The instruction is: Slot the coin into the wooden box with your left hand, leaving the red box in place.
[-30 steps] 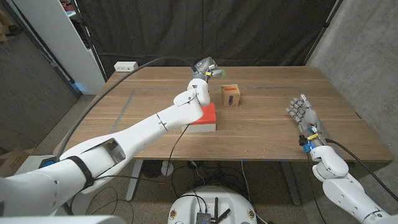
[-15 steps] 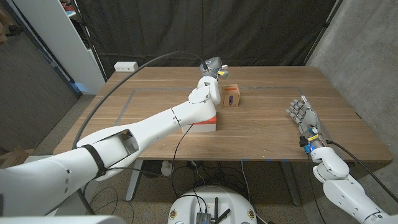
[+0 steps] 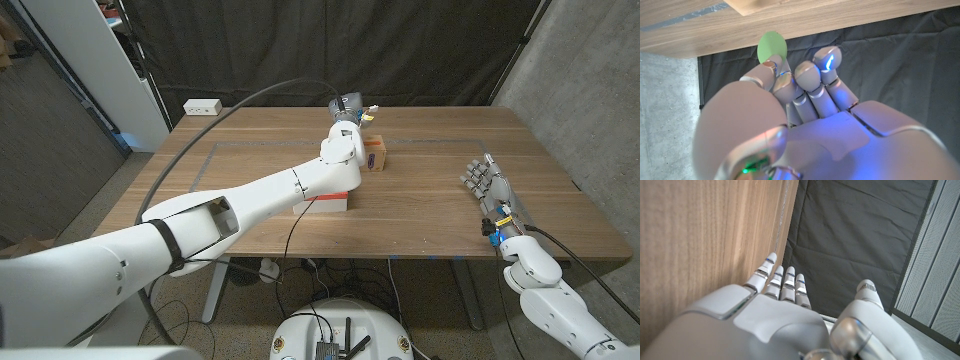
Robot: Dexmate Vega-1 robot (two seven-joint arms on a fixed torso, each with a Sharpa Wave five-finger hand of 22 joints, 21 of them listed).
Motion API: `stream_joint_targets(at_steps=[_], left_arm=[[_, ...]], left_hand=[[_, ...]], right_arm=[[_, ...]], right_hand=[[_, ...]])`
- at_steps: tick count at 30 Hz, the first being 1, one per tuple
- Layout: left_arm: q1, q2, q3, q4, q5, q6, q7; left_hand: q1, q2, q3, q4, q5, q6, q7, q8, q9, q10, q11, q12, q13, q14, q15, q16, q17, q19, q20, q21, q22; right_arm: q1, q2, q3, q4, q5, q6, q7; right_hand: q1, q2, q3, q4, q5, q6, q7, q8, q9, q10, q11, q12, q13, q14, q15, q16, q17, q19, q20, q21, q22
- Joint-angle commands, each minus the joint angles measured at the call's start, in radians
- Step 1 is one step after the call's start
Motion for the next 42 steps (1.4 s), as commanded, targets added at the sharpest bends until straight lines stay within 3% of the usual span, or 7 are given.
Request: stream_joint_targets(at_steps=[1,15,42], left_arm=[[-0.033,-0.053,0.040,0.080,-0.010,0.021,-0.017],[-0.064,-0.061,0.087,0.131,-0.012,-0.010,-0.043],[-0.040,-0.072,0.085,0.192,0.011,-0.109,-0.021]], left_hand=[[0.010,-0.001,0.006,0.002,0.008,0.151,0.019,0.002,0.004,-0.003,-0.005,0.002,-0.002,0.010,-0.001,0.007,0.003,-0.003,-0.053,0.007,0.004],[0.010,-0.004,0.005,0.002,0.009,0.153,0.018,-0.001,0.005,-0.004,-0.005,0.003,-0.003,0.011,-0.001,0.010,0.010,-0.005,-0.053,0.007,0.002],[0.010,-0.004,0.003,0.002,0.008,0.154,0.018,-0.007,0.007,-0.007,-0.003,0.009,0.004,0.004,-0.001,0.002,0.010,-0.010,-0.052,0.008,-0.003]], right_arm=[[0.012,0.006,-0.008,0.012,0.002,0.000,0.003],[0.011,0.005,-0.007,0.011,0.002,-0.003,-0.005],[0.020,0.018,-0.010,0.031,0.000,0.015,-0.003]], right_hand=[[0.006,0.011,-0.001,-0.002,-0.001,0.007,0.003,-0.002,0.006,0.005,-0.002,0.006,0.005,0.009,0.004,0.004,0.002,0.009,0.002,-0.002,0.003],[0.006,0.011,-0.001,-0.002,-0.001,0.009,0.002,-0.001,0.006,0.005,-0.001,0.006,0.005,0.009,0.004,0.004,0.002,0.010,0.003,-0.002,0.003],[0.007,0.011,-0.002,-0.002,-0.001,0.008,0.003,-0.002,0.006,0.006,-0.002,0.006,0.005,0.010,0.004,0.004,0.003,0.011,0.004,-0.002,0.003]])
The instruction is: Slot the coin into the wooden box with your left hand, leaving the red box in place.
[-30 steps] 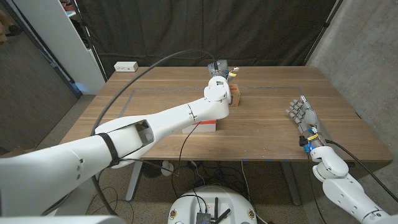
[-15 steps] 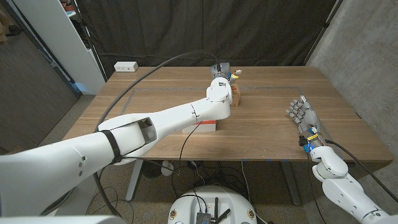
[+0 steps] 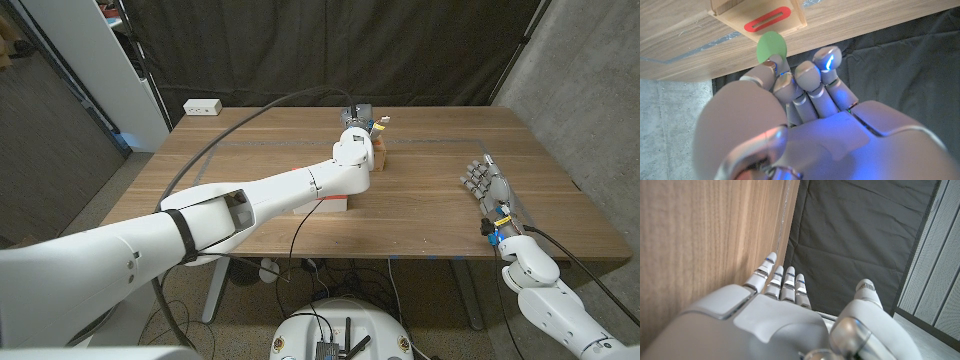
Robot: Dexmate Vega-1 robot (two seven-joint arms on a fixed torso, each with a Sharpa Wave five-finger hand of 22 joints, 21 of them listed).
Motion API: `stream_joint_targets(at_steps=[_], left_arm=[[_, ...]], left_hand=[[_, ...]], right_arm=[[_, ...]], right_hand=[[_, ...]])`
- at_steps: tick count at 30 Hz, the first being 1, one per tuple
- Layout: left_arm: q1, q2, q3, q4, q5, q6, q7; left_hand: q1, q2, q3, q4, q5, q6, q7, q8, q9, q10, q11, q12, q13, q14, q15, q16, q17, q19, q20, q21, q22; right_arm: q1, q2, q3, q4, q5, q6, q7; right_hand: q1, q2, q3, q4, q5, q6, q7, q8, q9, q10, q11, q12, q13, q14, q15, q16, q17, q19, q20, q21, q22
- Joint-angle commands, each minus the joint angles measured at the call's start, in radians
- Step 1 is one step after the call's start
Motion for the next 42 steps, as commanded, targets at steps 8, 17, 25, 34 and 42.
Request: stream_joint_targets(at_steps=[8,17,25,34,42], left_arm=[[0.015,-0.010,0.002,0.036,0.032,-0.051,0.003],[0.023,-0.019,-0.012,0.055,0.037,-0.065,0.014],[0.026,-0.021,-0.018,0.067,0.039,-0.072,0.017],[0.028,-0.022,-0.022,0.074,0.039,-0.074,0.010],[0.032,-0.020,-0.024,0.081,0.034,-0.079,0.003]], left_hand=[[0.005,0.002,0.003,0.002,0.004,0.152,0.021,0.006,0.008,-0.005,0.001,0.007,0.003,0.008,-0.001,0.001,0.003,-0.006,-0.052,0.009,0.006],[0.005,0.002,0.005,0.002,0.005,0.153,0.021,0.003,0.006,-0.005,0.001,0.006,0.002,0.008,-0.001,0.001,0.004,-0.007,-0.052,0.010,0.009],[0.006,0.002,0.004,0.002,0.004,0.153,0.020,0.002,0.007,-0.005,0.001,0.005,0.001,0.006,-0.001,-0.002,0.004,-0.005,-0.052,0.009,0.005],[0.006,0.000,0.006,0.001,0.005,0.154,0.020,0.002,0.008,-0.005,0.001,0.002,-0.002,0.007,-0.001,-0.003,0.001,-0.010,-0.052,0.008,0.010],[0.008,-0.001,0.005,0.001,0.004,0.156,0.020,-0.001,0.007,-0.004,0.002,0.002,-0.003,0.007,-0.001,-0.003,0.001,-0.009,-0.052,0.008,0.008]], right_arm=[[0.012,0.009,-0.004,0.014,0.002,0.011,0.003],[0.013,0.003,-0.005,0.010,0.002,0.000,-0.002],[0.018,0.000,-0.008,0.015,-0.004,-0.003,0.000],[0.024,0.002,-0.012,0.023,-0.001,-0.005,0.001],[0.026,0.003,-0.013,0.022,-0.002,-0.008,-0.006]], right_hand=[[0.000,0.005,-0.002,-0.002,-0.001,0.009,0.003,-0.002,0.006,0.007,-0.002,0.006,0.005,0.005,-0.002,0.004,0.003,0.005,-0.001,-0.002,0.003],[0.000,0.005,-0.002,-0.002,-0.001,0.009,0.002,-0.002,0.006,0.007,-0.002,0.006,0.005,0.006,-0.001,0.004,0.003,0.006,-0.001,-0.002,0.003],[0.000,0.005,-0.002,-0.002,-0.001,0.009,0.002,-0.002,0.006,0.006,0.000,0.005,0.005,0.006,-0.001,0.004,0.003,0.006,-0.001,-0.002,0.003],[0.000,0.005,-0.002,-0.002,-0.001,0.010,0.001,-0.001,0.006,0.007,-0.003,0.006,0.005,0.006,-0.002,0.004,0.003,0.006,-0.001,-0.003,0.003],[0.000,0.006,-0.002,-0.002,-0.001,0.010,0.002,-0.001,0.006,0.007,-0.002,0.006,0.005,0.006,-0.002,0.004,0.003,0.006,0.000,-0.003,0.003]])
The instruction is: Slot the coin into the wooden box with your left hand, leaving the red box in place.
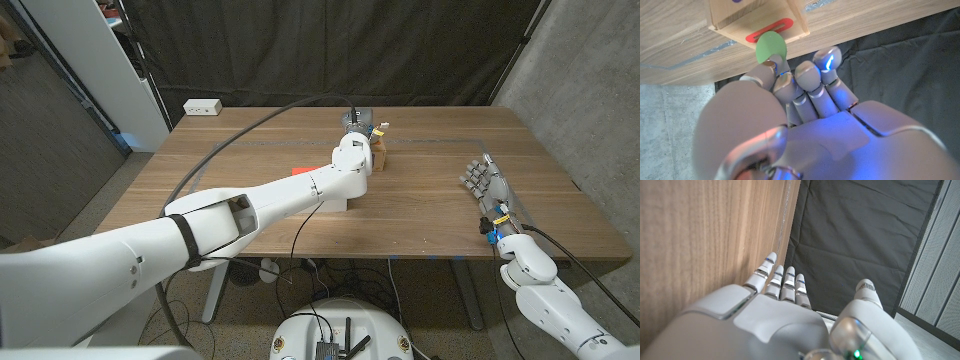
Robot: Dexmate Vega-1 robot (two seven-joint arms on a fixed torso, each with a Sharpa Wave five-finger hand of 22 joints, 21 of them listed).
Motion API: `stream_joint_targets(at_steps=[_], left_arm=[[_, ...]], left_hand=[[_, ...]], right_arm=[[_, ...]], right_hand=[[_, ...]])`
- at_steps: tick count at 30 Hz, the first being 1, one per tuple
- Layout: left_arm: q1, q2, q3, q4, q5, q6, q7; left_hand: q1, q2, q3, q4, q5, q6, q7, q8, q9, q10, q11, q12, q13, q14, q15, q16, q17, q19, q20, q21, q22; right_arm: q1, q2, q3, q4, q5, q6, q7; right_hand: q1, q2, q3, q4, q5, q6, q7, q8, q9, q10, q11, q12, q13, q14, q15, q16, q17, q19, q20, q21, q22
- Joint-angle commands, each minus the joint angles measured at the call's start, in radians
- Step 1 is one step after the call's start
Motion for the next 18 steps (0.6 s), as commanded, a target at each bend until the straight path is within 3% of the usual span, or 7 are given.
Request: stream_joint_targets(at_steps=[1,18], left_arm=[[0.005,0.000,-0.005,0.013,-0.003,-0.007,-0.010],[0.006,-0.007,0.011,0.032,0.002,-0.027,-0.018]], left_hand=[[0.008,0.000,0.005,0.001,0.004,0.152,0.019,0.003,0.002,-0.004,0.001,0.007,0.007,0.008,-0.001,-0.001,0.001,-0.002,-0.056,0.008,0.005],[0.006,-0.004,0.005,0.002,0.005,0.155,0.018,0.002,0.008,0.000,-0.002,0.003,-0.001,0.011,-0.001,0.000,-0.003,-0.004,-0.055,0.007,0.009]], right_arm=[[0.005,-0.001,-0.005,0.006,-0.006,0.000,-0.002],[-0.001,0.004,-0.003,0.008,-0.001,0.007,-0.006]], right_hand=[[0.000,0.006,-0.002,-0.002,-0.001,0.010,0.002,-0.001,0.006,0.007,-0.002,0.005,0.005,0.007,-0.002,0.004,0.003,0.006,-0.001,-0.003,0.003],[0.001,0.006,-0.002,-0.002,-0.001,0.015,0.003,0.000,0.006,0.010,-0.002,0.006,0.006,0.009,-0.002,0.005,0.004,0.007,0.000,-0.002,0.003]])
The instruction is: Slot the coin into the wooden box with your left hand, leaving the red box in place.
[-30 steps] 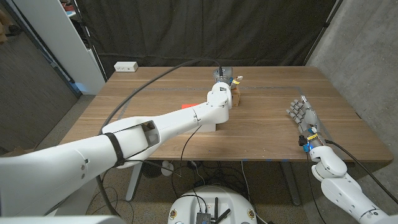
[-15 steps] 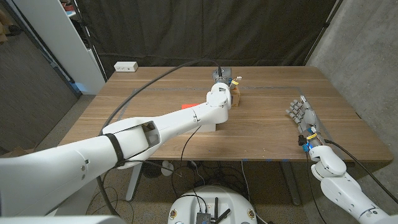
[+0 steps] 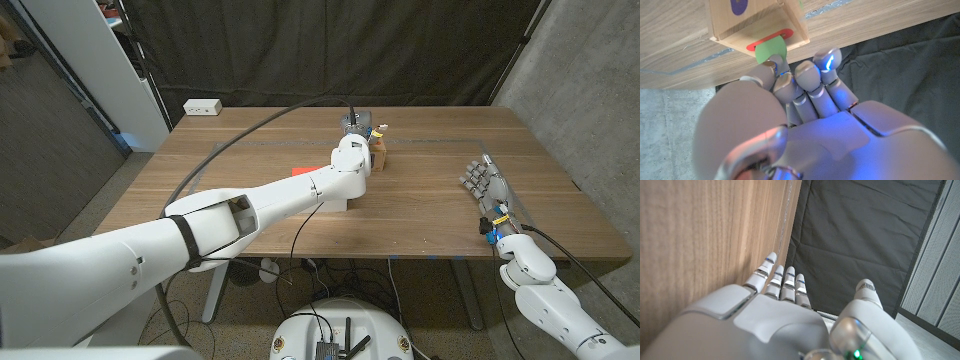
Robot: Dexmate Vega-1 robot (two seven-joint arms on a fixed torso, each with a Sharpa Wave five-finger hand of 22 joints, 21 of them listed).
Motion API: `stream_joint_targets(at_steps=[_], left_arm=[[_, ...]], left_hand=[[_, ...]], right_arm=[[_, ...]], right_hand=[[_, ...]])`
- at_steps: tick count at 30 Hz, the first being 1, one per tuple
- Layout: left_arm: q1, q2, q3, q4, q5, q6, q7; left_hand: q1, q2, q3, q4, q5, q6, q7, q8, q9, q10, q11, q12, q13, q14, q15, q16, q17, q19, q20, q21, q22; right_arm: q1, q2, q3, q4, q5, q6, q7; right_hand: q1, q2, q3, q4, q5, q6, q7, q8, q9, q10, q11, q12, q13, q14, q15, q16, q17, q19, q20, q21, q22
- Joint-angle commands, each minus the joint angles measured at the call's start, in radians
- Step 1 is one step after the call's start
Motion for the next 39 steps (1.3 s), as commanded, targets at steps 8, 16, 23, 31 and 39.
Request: stream_joint_targets(at_steps=[8,16,23,31,39], left_arm=[[0.003,-0.006,0.017,0.024,0.003,-0.017,-0.017],[-0.002,-0.004,0.024,0.022,0.002,-0.005,-0.044],[-0.002,-0.003,0.024,0.023,-0.002,-0.006,-0.053],[-0.002,0.007,0.022,0.011,-0.004,-0.012,-0.058],[0.002,0.017,0.018,0.002,-0.005,-0.023,-0.064]], left_hand=[[0.006,-0.006,0.002,0.001,0.005,0.158,0.019,0.004,0.007,-0.004,-0.001,0.011,0.013,0.006,-0.001,0.002,0.001,-0.005,-0.055,0.006,-0.001],[0.004,-0.008,-0.001,0.002,0.006,0.163,0.019,-0.001,0.002,-0.005,-0.003,0.015,0.019,0.009,-0.001,0.007,0.009,-0.006,-0.055,0.008,-0.006],[-0.002,-0.017,-0.013,0.002,0.004,0.169,0.009,-0.008,-0.009,0.002,-0.001,0.003,-0.003,0.003,-0.002,-0.001,0.001,-0.008,-0.055,0.001,-0.028],[-0.025,-0.032,-0.036,0.007,0.003,0.100,0.029,-0.070,-0.034,0.008,-0.008,0.011,-0.006,0.010,-0.002,0.000,-0.002,0.003,-0.053,0.000,-0.062],[-0.047,-0.043,-0.050,0.009,0.004,0.046,0.033,-0.120,-0.055,0.009,-0.018,0.019,-0.005,0.010,-0.002,0.003,0.000,0.013,-0.054,-0.004,-0.091]], right_arm=[[-0.005,0.001,0.000,0.000,0.005,0.003,0.002],[-0.007,-0.001,-0.001,-0.006,0.009,-0.003,0.001],[-0.008,-0.004,-0.002,-0.006,0.003,0.000,0.005],[-0.009,-0.002,-0.001,-0.011,0.003,0.000,0.001],[-0.011,0.001,-0.003,-0.010,-0.001,0.003,-0.005]], right_hand=[[0.001,0.006,-0.002,-0.002,-0.001,0.010,-0.002,0.000,0.006,0.011,0.001,0.006,0.006,0.009,-0.002,0.005,0.001,0.008,-0.001,-0.002,0.003],[0.001,0.007,-0.002,-0.002,-0.001,0.011,-0.002,0.000,0.006,0.012,0.000,0.007,0.006,0.010,-0.002,0.005,0.001,0.012,0.000,-0.001,0.003],[0.002,0.007,-0.002,-0.002,-0.001,0.010,-0.002,-0.001,0.006,0.011,-0.002,0.006,0.006,0.012,-0.001,0.005,0.002,0.020,0.002,0.002,0.003],[0.002,0.007,-0.003,-0.002,-0.001,0.010,-0.003,-0.001,0.006,0.012,-0.001,0.007,0.006,0.012,-0.003,0.006,0.002,0.023,0.002,0.002,0.003],[0.002,0.007,-0.003,-0.002,-0.001,0.011,-0.003,-0.001,0.006,0.013,0.000,0.007,0.006,0.015,-0.003,0.006,0.002,0.029,0.007,0.004,0.003]])
